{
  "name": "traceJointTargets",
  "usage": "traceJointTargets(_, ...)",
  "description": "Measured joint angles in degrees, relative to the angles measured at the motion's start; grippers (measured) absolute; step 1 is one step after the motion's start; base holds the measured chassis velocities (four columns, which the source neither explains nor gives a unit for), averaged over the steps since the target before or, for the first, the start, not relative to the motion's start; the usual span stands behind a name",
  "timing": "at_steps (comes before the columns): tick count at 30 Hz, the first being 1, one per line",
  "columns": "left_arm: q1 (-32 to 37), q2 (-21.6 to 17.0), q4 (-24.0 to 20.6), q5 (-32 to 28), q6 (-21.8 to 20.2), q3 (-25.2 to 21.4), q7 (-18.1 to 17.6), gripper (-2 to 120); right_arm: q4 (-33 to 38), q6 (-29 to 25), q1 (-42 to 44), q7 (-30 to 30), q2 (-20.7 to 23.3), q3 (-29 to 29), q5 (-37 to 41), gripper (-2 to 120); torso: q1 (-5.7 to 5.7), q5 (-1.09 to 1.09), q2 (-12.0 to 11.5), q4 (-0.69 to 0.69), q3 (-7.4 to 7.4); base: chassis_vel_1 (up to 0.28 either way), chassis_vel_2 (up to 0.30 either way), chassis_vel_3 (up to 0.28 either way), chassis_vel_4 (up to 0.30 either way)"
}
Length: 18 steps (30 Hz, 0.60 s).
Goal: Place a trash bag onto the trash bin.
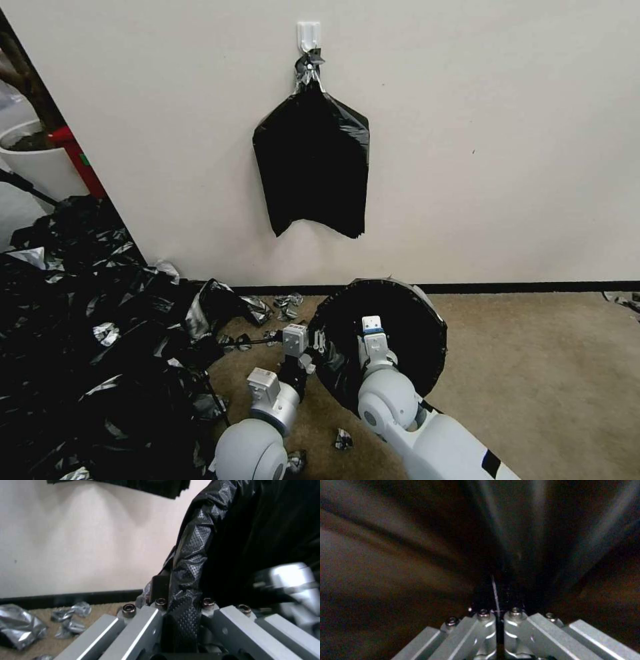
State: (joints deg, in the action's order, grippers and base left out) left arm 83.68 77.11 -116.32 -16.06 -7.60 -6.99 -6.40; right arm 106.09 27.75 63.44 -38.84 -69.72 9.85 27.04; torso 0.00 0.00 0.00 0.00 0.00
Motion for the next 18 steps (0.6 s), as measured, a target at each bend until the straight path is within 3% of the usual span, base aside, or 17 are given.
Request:
traceJointTargets(6, -1.1, 0.0, 1.1, -0.5, -1.9, -0.1, -2.0, 2, 7.5, -0.6, 4.8, 5.1, 2.5, -1.7, -2.6, 17, 0.00, 0.00, 0.0, -0.01, 0.00, 0.000, 0.000, 0.000, 0.000)
traceJointTargets(9, -2.2, 0.1, 1.5, -2.4, -4.7, 0.0, -4.7, 2, 12.7, -1.8, 7.7, 8.9, 4.0, -4.0, -3.5, 26, 0.00, 0.00, 0.0, 0.00, 0.00, 0.000, 0.000, 0.000, 0.000)
traceJointTargets(10, -3.6, 0.2, 1.6, -5.5, -8.5, 0.0, -8.1, 2, 17.0, -6.4, 10.8, 14.5, 5.4, -6.8, -6.4, 35, 0.00, 0.00, 0.0, 0.00, 0.00, 0.000, 0.000, 0.000, 0.000)
traceJointTargets(11, -3.6, 0.2, 1.6, -5.5, -8.5, 0.0, -8.1, 2, 17.0, -6.4, 10.8, 14.5, 5.4, -6.8, -6.4, 35, 0.00, 0.00, 0.0, 0.00, 0.00, 0.000, 0.000, 0.000, 0.000)
traceJointTargets(14, -6.5, 0.4, 1.2, -15.9, -17.4, -0.2, -16.0, 2, 20.8, -20.1, 15.4, 23.4, 5.6, -13.1, -16.9, 50, 0.00, -0.02, 0.0, 0.00, 0.00, 0.000, 0.000, 0.000, 0.000)
traceJointTargets(15, -6.5, 0.4, 1.2, -15.9, -17.4, -0.2, -16.0, 2, 20.8, -20.1, 15.4, 23.4, 5.6, -13.1, -16.9, 50, 0.00, -0.02, 0.0, 0.00, 0.00, 0.000, 0.000, 0.000, 0.000)
traceJointTargets(18, -8.6, 0.1, 0.6, -24.8, -24.5, -0.5, -22.4, 2, 22.0, -26.0, 18.4, 26.1, 2.3, -18.3, -26.0, 63, 0.00, -0.01, 0.0, -0.01, 0.00, 0.000, 0.000, 0.000, 0.000)
